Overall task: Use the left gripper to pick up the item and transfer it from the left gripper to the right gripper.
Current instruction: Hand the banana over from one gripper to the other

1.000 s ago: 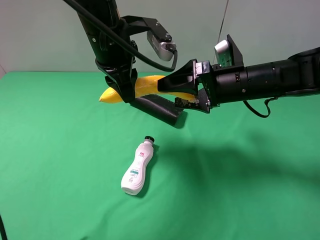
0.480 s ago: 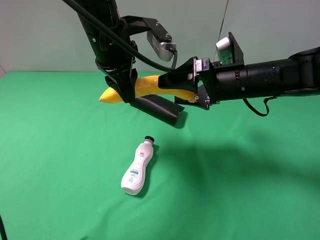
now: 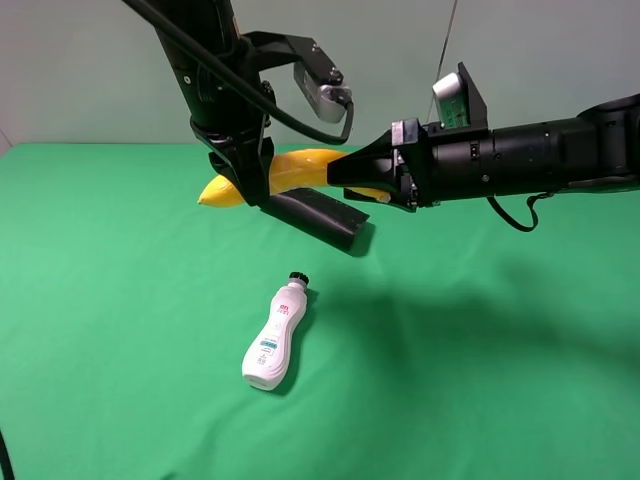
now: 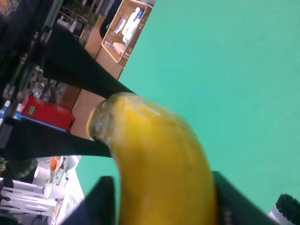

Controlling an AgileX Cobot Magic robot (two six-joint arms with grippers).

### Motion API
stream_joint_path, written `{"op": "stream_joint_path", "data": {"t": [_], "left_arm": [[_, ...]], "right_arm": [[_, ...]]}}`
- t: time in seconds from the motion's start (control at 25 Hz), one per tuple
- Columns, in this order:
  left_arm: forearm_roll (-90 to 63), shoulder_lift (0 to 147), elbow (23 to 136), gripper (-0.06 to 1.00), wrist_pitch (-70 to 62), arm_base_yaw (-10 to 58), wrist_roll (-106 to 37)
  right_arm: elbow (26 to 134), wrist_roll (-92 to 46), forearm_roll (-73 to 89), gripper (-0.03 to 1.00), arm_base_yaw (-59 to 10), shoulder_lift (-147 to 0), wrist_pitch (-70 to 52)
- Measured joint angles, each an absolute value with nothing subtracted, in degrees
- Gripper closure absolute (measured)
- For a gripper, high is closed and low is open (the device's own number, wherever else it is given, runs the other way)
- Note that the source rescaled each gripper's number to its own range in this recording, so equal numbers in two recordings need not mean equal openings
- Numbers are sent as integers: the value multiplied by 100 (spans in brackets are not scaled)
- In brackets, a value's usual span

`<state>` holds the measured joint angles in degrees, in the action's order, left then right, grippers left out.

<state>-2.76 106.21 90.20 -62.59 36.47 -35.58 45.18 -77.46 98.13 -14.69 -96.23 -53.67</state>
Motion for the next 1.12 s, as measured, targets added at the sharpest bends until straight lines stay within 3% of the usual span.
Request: {"op": "stream_joint_path", "data": {"t": [0.04,0.84,0.92,1.04,1.12], "left_arm": [[-271,10621,9020,94,-6253,3647,-3586],[-234,10621,9020,94,-6177,3647,-3893],[-366,10621,9020,80,-6176,3647,-3955],[-622,10623,9020,31,-6068,3647,-3978],[-674,10623,9020,12,-5878,3647,-3978]], "right_arm": [[4518,-7746,9837,97,-1469,-9628,-5367],[4518,-7914,9895,97,-1469,-9628,-5384],[4518,-7914,9915,97,-1469,-9628,-5539],[4518,-7932,9922,97,-1469,-9628,-5586],[4518,-7937,9922,97,-1469,-9628,-5596]]}}
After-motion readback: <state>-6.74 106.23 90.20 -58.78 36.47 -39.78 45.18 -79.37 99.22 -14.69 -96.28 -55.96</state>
